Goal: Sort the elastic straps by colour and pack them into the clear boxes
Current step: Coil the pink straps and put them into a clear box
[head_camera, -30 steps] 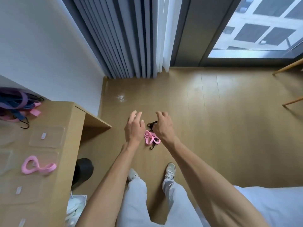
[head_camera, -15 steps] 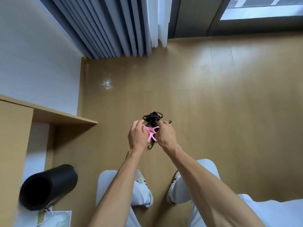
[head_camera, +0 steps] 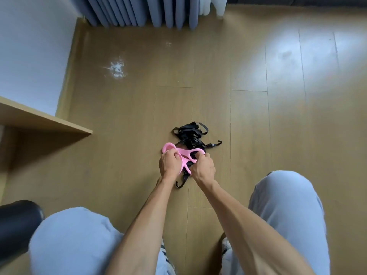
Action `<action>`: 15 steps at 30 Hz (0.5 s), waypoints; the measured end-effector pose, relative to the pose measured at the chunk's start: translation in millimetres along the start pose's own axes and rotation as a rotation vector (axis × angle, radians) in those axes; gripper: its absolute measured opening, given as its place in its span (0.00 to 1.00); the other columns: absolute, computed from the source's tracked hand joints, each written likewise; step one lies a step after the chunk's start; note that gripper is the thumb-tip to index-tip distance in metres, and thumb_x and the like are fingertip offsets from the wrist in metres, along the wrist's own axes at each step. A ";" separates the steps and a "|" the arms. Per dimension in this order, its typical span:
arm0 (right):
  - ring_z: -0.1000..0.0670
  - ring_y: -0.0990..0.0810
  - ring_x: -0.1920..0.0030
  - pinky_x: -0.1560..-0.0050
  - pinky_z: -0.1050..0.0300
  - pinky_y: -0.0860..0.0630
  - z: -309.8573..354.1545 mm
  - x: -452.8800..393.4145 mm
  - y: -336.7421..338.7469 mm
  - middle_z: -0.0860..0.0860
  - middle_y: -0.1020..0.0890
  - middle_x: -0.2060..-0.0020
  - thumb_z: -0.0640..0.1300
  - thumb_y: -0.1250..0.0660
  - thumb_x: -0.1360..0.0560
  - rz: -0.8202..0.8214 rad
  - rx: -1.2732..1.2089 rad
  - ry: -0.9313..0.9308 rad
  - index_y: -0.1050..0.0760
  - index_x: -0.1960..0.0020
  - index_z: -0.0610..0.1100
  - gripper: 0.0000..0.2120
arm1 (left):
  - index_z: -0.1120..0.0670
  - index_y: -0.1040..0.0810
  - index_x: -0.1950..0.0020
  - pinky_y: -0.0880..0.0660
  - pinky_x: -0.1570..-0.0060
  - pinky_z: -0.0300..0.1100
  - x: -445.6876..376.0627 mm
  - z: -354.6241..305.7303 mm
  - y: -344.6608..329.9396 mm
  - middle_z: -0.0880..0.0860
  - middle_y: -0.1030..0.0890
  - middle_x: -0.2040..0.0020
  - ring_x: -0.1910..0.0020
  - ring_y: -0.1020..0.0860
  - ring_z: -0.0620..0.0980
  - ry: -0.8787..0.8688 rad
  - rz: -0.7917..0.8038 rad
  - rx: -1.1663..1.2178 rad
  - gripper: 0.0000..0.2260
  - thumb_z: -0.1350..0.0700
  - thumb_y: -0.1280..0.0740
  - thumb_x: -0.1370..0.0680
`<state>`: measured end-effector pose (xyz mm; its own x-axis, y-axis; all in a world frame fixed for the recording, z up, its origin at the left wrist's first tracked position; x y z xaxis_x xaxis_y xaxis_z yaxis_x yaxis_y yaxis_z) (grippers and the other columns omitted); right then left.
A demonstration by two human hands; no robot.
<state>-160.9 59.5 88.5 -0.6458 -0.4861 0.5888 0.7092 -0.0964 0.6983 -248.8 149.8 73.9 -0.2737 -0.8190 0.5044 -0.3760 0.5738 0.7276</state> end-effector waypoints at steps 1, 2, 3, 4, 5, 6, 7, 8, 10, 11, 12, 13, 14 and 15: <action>0.42 0.24 0.47 0.52 0.53 0.28 -7.7 -7.5 -10.4 0.45 0.26 0.42 0.40 0.36 0.24 0.008 -0.005 -0.016 0.26 0.41 0.42 0.12 | 0.57 0.18 0.50 0.28 0.58 0.44 -7.1 6.2 -12.6 0.57 0.18 0.48 0.53 0.24 0.57 0.009 0.026 0.010 0.11 0.63 0.40 0.22; 0.42 0.25 0.46 0.50 0.51 0.27 -14.9 -14.2 -20.3 0.44 0.26 0.42 0.41 0.37 0.24 0.015 -0.006 -0.027 0.27 0.41 0.42 0.12 | 0.57 0.18 0.48 0.27 0.56 0.44 -13.1 12.0 -24.4 0.57 0.18 0.47 0.51 0.23 0.59 0.018 0.053 0.022 0.11 0.63 0.40 0.22; 0.42 0.25 0.46 0.48 0.50 0.25 -20.9 -20.2 -29.0 0.43 0.26 0.42 0.40 0.38 0.24 0.020 -0.007 -0.035 0.28 0.41 0.41 0.12 | 0.57 0.18 0.46 0.25 0.54 0.45 -18.5 16.6 -35.2 0.58 0.18 0.46 0.49 0.22 0.60 0.028 0.079 0.036 0.11 0.62 0.40 0.22; 0.41 0.25 0.47 0.47 0.48 0.24 -26.0 -25.9 -36.8 0.42 0.26 0.42 0.39 0.40 0.25 0.023 -0.008 -0.038 0.28 0.42 0.41 0.12 | 0.57 0.18 0.45 0.24 0.54 0.46 -23.3 20.6 -44.8 0.58 0.18 0.45 0.49 0.21 0.60 0.043 0.100 0.054 0.12 0.62 0.40 0.21; 0.41 0.24 0.47 0.47 0.47 0.24 -30.5 -30.9 -43.4 0.42 0.26 0.42 0.38 0.40 0.25 0.024 -0.007 -0.038 0.28 0.42 0.41 0.12 | 0.58 0.19 0.44 0.24 0.54 0.47 -26.9 24.5 -53.6 0.58 0.19 0.46 0.49 0.21 0.60 0.062 0.114 0.076 0.11 0.62 0.39 0.22; 0.41 0.24 0.48 0.47 0.47 0.23 -33.6 -35.2 -48.1 0.42 0.25 0.43 0.38 0.40 0.25 0.023 -0.010 -0.035 0.28 0.43 0.41 0.11 | 0.58 0.20 0.44 0.25 0.57 0.47 -29.3 27.7 -60.3 0.57 0.19 0.46 0.51 0.21 0.60 0.082 0.121 0.097 0.10 0.62 0.38 0.22; 0.41 0.24 0.48 0.48 0.47 0.23 -36.4 -39.0 -52.0 0.42 0.25 0.43 0.39 0.40 0.25 0.026 -0.016 -0.037 0.28 0.43 0.41 0.11 | 0.58 0.22 0.44 0.28 0.58 0.45 -30.7 30.8 -66.8 0.57 0.20 0.47 0.52 0.23 0.59 0.103 0.127 0.118 0.09 0.62 0.38 0.23; 0.41 0.24 0.48 0.49 0.47 0.23 -39.1 -42.6 -55.7 0.43 0.25 0.44 0.40 0.39 0.25 0.033 -0.028 -0.042 0.28 0.43 0.41 0.11 | 0.59 0.24 0.43 0.31 0.59 0.44 -31.1 33.7 -73.4 0.56 0.21 0.48 0.53 0.24 0.57 0.127 0.133 0.142 0.09 0.62 0.37 0.23; 0.41 0.23 0.49 0.49 0.47 0.23 -43.7 -47.5 -60.7 0.43 0.26 0.45 0.39 0.38 0.25 0.045 -0.065 -0.064 0.28 0.42 0.41 0.11 | 0.59 0.27 0.41 0.32 0.58 0.43 -29.6 38.6 -84.2 0.56 0.23 0.47 0.53 0.26 0.55 0.180 0.135 0.214 0.12 0.63 0.35 0.24; 0.41 0.22 0.50 0.50 0.47 0.23 -46.3 -48.5 -62.2 0.43 0.26 0.45 0.38 0.39 0.25 0.045 -0.086 -0.082 0.28 0.42 0.40 0.12 | 0.60 0.27 0.41 0.32 0.57 0.43 -28.0 40.1 -87.8 0.57 0.23 0.48 0.52 0.26 0.55 0.207 0.123 0.249 0.13 0.64 0.34 0.25; 0.41 0.22 0.51 0.51 0.48 0.22 -49.0 -49.4 -63.8 0.43 0.25 0.46 0.37 0.40 0.26 0.041 -0.112 -0.099 0.28 0.42 0.40 0.13 | 0.60 0.26 0.42 0.32 0.57 0.42 -26.4 41.4 -90.1 0.57 0.23 0.49 0.52 0.26 0.56 0.231 0.110 0.274 0.12 0.65 0.35 0.25; 0.41 0.21 0.51 0.51 0.48 0.21 -51.5 -50.3 -65.1 0.42 0.25 0.47 0.36 0.40 0.26 0.037 -0.143 -0.122 0.28 0.42 0.40 0.13 | 0.60 0.24 0.46 0.32 0.59 0.42 -25.2 42.5 -91.6 0.57 0.23 0.53 0.54 0.26 0.57 0.245 0.098 0.285 0.10 0.66 0.36 0.27; 0.42 0.21 0.52 0.50 0.47 0.21 -53.4 -51.7 -66.6 0.42 0.24 0.48 0.36 0.41 0.26 0.034 -0.171 -0.147 0.27 0.41 0.41 0.14 | 0.59 0.23 0.52 0.33 0.63 0.42 -24.9 44.4 -91.7 0.56 0.24 0.59 0.57 0.28 0.58 0.258 0.087 0.300 0.07 0.67 0.37 0.28; 0.42 0.21 0.52 0.50 0.48 0.21 -54.4 -53.3 -68.1 0.43 0.23 0.49 0.35 0.42 0.26 0.035 -0.190 -0.171 0.27 0.40 0.41 0.15 | 0.57 0.23 0.58 0.34 0.66 0.41 -24.8 47.0 -90.2 0.55 0.26 0.64 0.60 0.30 0.57 0.282 0.069 0.337 0.06 0.66 0.37 0.29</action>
<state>-159.4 44.7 -12.7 -0.6467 -0.3400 0.6828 0.7621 -0.2514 0.5966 -249.7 118.8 -26.0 -0.0737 -0.7225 0.6874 -0.6458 0.5598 0.5192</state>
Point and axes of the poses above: each hand's wrist, its own x-axis away from the middle knuckle, its own y-axis out of the back of the hand, z = x × y, the point moved 2 cm from there along -x, towards the middle knuckle
